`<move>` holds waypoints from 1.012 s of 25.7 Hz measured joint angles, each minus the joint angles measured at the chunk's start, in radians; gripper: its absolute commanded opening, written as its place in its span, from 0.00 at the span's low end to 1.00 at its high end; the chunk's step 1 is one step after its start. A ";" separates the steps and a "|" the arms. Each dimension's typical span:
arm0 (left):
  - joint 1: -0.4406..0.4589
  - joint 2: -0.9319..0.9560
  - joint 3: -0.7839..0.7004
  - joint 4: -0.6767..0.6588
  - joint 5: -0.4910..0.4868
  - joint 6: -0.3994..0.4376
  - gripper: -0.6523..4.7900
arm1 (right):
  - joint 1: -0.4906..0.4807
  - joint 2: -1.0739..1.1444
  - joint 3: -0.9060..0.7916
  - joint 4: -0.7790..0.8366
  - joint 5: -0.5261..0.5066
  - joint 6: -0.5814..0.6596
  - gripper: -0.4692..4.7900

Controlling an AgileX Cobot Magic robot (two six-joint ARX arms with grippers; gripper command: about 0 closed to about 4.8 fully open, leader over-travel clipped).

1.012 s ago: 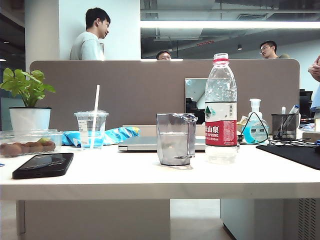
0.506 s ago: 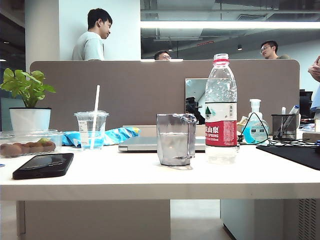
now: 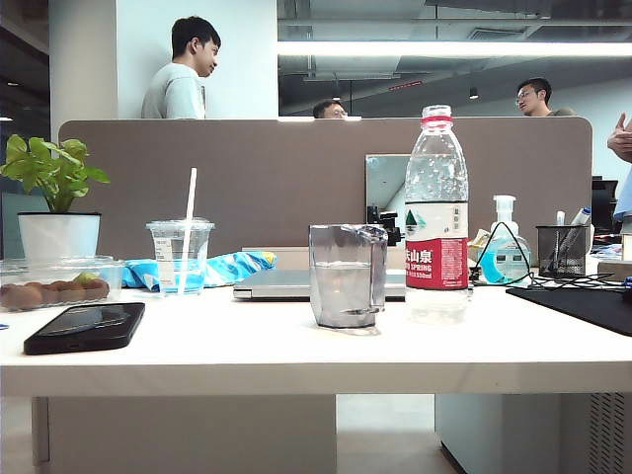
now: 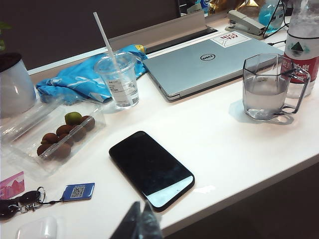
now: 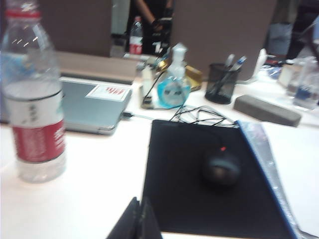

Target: Pick up the mineral water bottle on the table and pour water into the mug until it's half full.

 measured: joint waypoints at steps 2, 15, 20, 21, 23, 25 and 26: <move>0.000 0.000 0.000 0.000 0.000 0.000 0.11 | -0.066 0.000 0.000 0.004 -0.040 0.008 0.09; 0.000 0.000 0.000 0.000 0.000 0.000 0.11 | -0.167 0.000 0.000 -0.056 -0.156 0.077 0.09; 0.000 0.000 0.000 0.000 0.000 0.000 0.11 | -0.167 0.000 0.000 -0.056 -0.157 0.077 0.09; 0.000 0.000 0.000 0.000 0.000 0.000 0.11 | -0.167 0.000 0.000 -0.056 -0.157 0.077 0.09; 0.000 0.000 0.000 0.000 0.000 0.000 0.11 | -0.167 0.000 0.000 -0.056 -0.157 0.077 0.09; 0.000 0.000 0.000 0.000 0.000 0.000 0.11 | -0.167 0.000 0.000 -0.056 -0.156 0.077 0.09; 0.001 0.000 0.000 0.002 -0.008 0.006 0.11 | -0.167 0.000 0.000 -0.056 -0.157 0.077 0.09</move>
